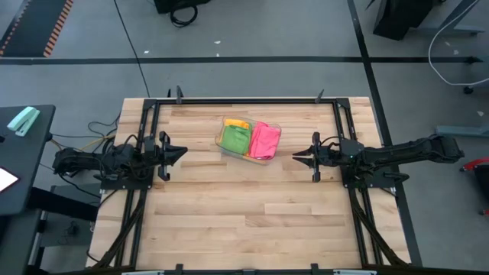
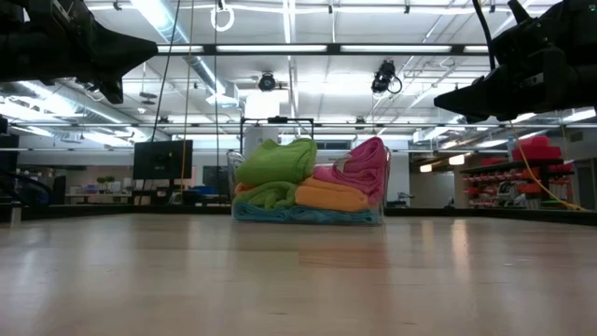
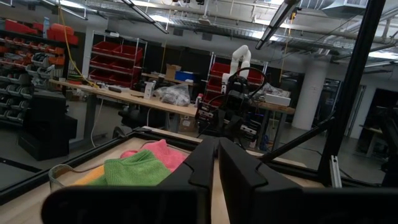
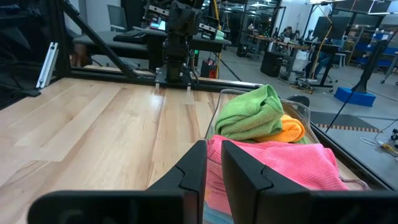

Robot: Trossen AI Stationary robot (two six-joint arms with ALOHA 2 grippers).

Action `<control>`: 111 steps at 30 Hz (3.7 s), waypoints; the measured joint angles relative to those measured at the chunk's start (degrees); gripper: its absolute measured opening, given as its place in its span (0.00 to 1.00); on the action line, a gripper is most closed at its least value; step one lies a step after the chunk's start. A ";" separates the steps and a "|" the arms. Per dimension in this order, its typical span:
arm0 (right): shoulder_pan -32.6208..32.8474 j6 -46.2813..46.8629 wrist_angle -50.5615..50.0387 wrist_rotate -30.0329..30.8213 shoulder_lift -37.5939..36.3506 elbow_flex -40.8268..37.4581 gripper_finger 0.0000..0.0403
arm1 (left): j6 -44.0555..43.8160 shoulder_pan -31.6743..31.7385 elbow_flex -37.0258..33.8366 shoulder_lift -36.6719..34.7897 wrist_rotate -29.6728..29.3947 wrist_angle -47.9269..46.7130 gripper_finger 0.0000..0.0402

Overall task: Fold microfiber towels
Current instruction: Return to Home Position

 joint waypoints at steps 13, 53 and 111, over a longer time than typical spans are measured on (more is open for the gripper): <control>0.02 0.00 0.00 0.02 -0.02 0.00 0.14 | 0.00 0.00 0.00 0.00 -0.01 0.00 0.08; 0.01 0.00 0.00 0.02 0.00 0.00 0.14 | 0.00 0.01 -0.02 0.00 -0.01 0.00 0.07; 0.01 0.00 0.00 0.01 0.00 0.00 0.14 | 0.00 0.02 -0.02 0.00 -0.02 0.01 0.06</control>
